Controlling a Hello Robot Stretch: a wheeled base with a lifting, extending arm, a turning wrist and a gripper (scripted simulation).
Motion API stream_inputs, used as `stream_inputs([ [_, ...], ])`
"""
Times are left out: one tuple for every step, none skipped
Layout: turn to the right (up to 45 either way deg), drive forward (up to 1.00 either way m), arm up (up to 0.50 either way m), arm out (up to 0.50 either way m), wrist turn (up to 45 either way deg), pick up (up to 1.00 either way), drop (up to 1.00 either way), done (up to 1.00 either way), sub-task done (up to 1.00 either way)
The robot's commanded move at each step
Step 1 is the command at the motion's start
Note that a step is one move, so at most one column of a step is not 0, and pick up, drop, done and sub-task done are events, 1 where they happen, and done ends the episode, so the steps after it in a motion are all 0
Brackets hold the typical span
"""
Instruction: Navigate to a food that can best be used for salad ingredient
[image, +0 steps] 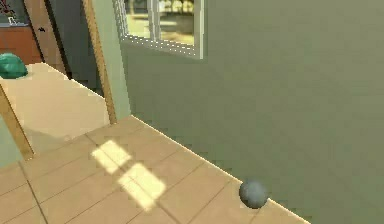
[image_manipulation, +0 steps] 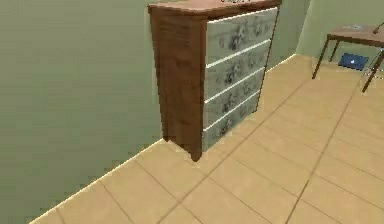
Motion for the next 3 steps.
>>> stream_inputs([
  [0.0,0.75,0.00,0.00,0.0,0.00,0.00,0.00,0.00],
  [-45.0,0.00,0.00,0.00,0.0,0.00,0.00,0.00,0.00],
  [0.0,1.00,0.00,0.00,0.0,0.00,0.00,0.00,0.00],
])
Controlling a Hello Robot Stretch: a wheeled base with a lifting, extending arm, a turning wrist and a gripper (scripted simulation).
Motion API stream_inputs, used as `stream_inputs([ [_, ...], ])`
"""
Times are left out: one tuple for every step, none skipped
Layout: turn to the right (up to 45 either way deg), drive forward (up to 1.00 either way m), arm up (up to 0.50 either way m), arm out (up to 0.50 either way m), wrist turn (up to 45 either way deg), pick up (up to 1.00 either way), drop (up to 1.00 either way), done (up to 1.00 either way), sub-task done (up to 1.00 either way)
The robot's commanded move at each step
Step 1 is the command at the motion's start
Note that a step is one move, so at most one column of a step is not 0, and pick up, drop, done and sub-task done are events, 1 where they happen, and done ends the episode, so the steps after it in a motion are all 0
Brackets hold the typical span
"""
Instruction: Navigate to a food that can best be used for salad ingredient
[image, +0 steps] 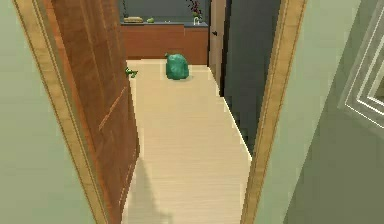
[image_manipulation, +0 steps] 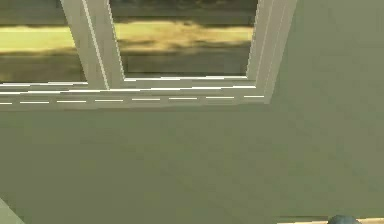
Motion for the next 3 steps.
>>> stream_inputs([
  [-3.0,0.00,0.00,0.00,0.0,0.00,0.00,0.00,0.00],
  [0.0,0.50,0.00,0.00,0.0,0.00,0.00,0.00,0.00],
  [0.0,1.00,0.00,0.00,0.0,0.00,0.00,0.00,0.00],
])
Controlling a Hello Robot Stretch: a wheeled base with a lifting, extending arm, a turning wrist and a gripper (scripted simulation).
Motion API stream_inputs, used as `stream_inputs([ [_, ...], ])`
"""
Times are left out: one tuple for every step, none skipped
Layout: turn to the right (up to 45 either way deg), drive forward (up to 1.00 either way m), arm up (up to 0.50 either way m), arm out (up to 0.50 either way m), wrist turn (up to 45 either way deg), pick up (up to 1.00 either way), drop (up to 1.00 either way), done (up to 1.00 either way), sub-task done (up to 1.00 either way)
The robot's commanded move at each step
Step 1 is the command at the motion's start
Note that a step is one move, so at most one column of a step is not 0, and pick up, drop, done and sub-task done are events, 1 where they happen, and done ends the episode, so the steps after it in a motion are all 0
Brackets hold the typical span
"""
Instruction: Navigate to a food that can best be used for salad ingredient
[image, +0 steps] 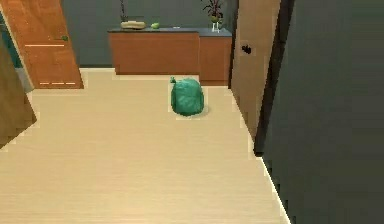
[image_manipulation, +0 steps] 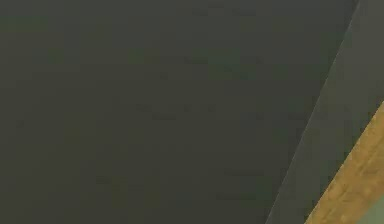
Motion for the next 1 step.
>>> stream_inputs([
  [-6.0,0.00,0.00,0.00,0.0,0.00,0.00,0.00,0.00],
])
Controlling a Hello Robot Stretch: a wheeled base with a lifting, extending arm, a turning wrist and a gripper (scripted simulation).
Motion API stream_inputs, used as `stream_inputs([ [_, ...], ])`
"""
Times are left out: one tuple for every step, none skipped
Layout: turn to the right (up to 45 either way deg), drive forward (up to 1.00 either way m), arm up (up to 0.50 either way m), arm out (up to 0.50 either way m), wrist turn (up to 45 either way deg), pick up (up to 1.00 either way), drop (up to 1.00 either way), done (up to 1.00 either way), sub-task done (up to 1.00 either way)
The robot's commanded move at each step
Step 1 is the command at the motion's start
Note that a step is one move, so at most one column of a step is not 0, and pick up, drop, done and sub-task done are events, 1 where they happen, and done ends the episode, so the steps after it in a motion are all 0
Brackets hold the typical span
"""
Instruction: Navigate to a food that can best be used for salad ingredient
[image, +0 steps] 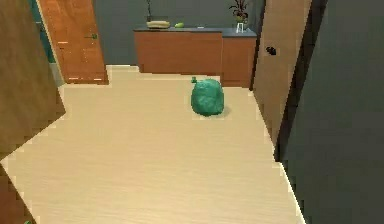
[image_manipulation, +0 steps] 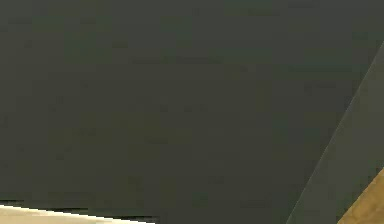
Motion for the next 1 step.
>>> stream_inputs([
  [0.0,0.50,0.00,0.00,0.0,0.00,0.00,0.00,0.00],
])
